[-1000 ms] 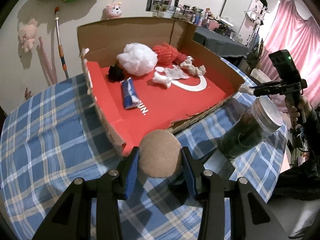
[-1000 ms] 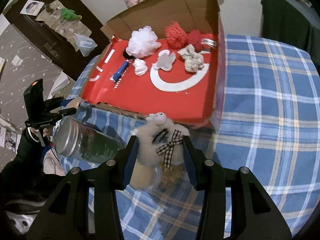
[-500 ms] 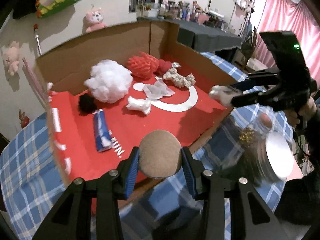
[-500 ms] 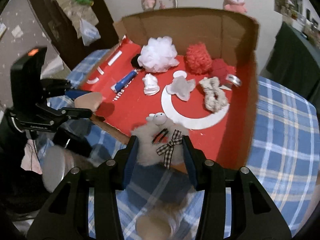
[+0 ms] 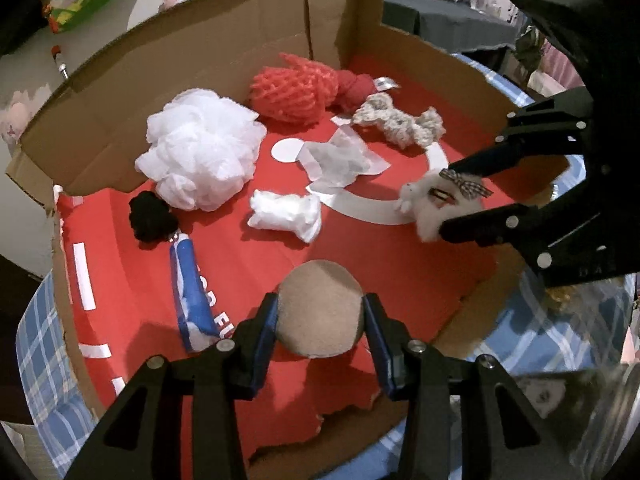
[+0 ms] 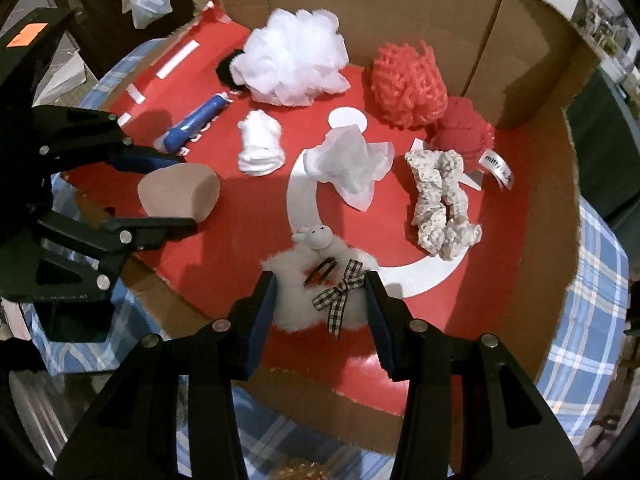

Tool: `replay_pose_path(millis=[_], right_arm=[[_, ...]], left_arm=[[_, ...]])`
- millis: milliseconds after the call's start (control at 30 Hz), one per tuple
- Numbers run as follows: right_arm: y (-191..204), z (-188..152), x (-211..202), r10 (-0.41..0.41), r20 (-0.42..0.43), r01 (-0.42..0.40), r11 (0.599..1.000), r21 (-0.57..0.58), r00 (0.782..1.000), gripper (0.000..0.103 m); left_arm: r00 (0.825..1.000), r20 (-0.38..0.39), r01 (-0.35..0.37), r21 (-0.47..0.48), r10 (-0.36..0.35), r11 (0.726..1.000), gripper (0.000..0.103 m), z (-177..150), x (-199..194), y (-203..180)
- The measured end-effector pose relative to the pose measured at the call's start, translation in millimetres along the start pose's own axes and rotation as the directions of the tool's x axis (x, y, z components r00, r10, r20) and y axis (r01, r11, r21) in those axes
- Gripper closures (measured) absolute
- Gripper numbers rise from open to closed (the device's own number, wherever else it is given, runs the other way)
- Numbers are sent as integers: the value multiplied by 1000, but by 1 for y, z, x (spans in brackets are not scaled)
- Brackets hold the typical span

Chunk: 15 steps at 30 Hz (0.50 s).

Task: Organize soft objects
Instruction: 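Open the left tool to drop the sponge pad while the right tool releases the sheep plush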

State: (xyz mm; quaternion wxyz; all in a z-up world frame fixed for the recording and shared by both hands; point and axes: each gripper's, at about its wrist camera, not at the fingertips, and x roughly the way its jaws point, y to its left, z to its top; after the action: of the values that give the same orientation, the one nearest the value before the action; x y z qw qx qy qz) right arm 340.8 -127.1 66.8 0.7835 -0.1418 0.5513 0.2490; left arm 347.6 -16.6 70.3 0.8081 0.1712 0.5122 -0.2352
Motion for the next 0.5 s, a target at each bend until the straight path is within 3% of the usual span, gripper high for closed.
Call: replay_pose_path(millis=[300,500], right_arm=[[-3,2,8,-49,-28,49,999,-12,998,60],[1,7,17,-80,-58,79,997,-13,995,56]], left_arm=[[999,-34,-27,10,28,1000,55,2,15,1],[999,-32,-37,2,37,999,42,4,17,-1]])
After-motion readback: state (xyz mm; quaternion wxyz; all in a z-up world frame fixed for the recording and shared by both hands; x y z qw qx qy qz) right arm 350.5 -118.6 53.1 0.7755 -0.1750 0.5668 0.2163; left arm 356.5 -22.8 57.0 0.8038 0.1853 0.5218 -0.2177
